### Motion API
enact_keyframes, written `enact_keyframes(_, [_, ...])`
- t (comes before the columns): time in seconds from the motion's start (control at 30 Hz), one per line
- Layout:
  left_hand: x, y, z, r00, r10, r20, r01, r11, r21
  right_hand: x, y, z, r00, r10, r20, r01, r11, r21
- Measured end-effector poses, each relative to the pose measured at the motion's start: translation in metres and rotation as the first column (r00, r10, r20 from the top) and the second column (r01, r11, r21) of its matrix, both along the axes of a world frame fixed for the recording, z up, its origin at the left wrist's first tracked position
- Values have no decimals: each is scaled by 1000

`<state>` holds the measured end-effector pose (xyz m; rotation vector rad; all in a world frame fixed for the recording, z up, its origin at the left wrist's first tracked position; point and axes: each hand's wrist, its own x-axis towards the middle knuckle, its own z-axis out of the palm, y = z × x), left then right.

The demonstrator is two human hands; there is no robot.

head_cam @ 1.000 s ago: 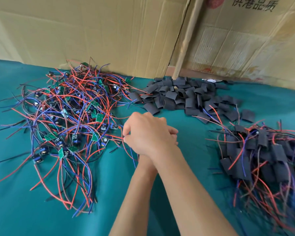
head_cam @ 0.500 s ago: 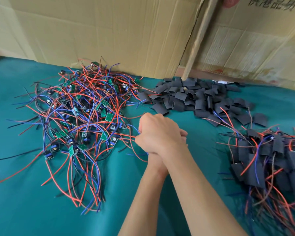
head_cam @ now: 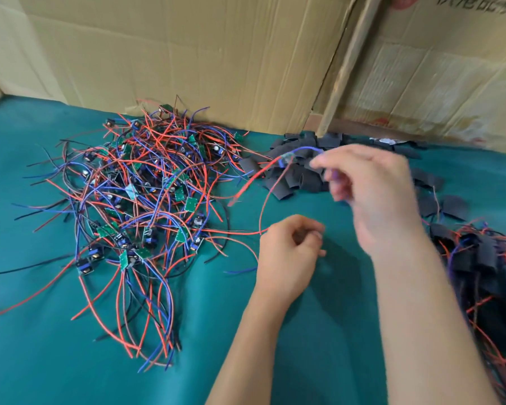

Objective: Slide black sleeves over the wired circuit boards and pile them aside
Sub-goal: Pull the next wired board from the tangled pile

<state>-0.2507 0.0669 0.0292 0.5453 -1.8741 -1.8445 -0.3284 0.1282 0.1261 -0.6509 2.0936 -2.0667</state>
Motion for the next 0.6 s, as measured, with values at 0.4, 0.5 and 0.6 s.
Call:
enact_keyframes(0.4, [3, 2, 18, 973, -28, -227, 171, 750, 639, 44, 71, -63, 978, 67, 200, -117, 961, 250])
enact_keyframes(0.5, [6, 3, 15, 969, -74, -238, 190, 837, 513, 40, 70, -68, 985, 169, 41, -171, 900, 400])
enact_keyframes(0.6, [6, 3, 12, 969, -67, -239, 171, 880, 443, 39, 74, -71, 981, 190, 23, -184, 902, 392])
